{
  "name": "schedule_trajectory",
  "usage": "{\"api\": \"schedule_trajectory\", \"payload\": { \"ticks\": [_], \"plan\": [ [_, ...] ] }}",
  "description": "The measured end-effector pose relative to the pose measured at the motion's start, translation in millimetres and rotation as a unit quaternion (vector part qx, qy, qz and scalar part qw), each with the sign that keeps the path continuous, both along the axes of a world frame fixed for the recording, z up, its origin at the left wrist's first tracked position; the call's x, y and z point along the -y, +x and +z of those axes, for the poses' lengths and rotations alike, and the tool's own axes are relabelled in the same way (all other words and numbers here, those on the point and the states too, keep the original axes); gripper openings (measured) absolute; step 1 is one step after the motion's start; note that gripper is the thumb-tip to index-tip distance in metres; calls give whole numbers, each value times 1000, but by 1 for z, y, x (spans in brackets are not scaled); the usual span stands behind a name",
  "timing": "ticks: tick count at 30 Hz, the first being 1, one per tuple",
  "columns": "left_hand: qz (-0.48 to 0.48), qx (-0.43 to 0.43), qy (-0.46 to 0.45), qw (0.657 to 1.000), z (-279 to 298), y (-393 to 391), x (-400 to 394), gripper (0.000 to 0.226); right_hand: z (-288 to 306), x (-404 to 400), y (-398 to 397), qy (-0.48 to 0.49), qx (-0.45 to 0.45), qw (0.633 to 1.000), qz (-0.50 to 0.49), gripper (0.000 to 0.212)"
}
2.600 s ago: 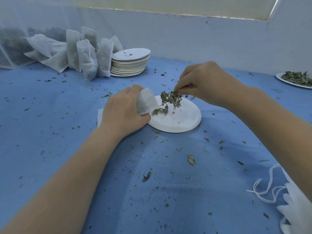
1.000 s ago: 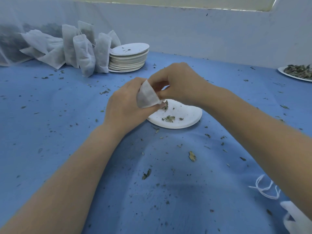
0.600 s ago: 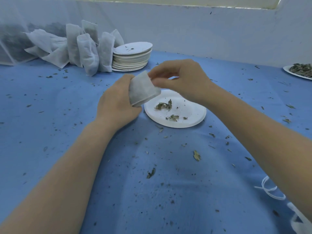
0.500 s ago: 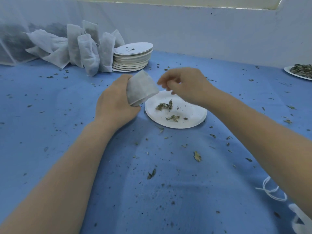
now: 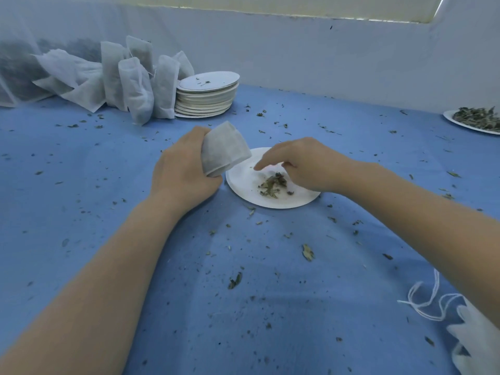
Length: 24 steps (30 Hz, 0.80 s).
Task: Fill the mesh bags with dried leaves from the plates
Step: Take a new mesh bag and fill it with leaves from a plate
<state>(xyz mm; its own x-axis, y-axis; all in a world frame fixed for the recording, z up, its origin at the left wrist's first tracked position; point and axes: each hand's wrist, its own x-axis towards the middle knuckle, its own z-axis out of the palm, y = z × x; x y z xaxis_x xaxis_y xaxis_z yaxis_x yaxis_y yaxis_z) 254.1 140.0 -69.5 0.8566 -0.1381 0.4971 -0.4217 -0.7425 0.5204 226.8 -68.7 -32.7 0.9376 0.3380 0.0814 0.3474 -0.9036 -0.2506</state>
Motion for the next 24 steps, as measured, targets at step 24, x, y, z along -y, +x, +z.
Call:
{"api": "schedule_trajectory", "payload": {
  "ticks": [24],
  "plan": [
    [-21,4,15,1000,-2,-2,2,52,-5,-20,-24,-22,3,1000,-2,24]
  ]
}}
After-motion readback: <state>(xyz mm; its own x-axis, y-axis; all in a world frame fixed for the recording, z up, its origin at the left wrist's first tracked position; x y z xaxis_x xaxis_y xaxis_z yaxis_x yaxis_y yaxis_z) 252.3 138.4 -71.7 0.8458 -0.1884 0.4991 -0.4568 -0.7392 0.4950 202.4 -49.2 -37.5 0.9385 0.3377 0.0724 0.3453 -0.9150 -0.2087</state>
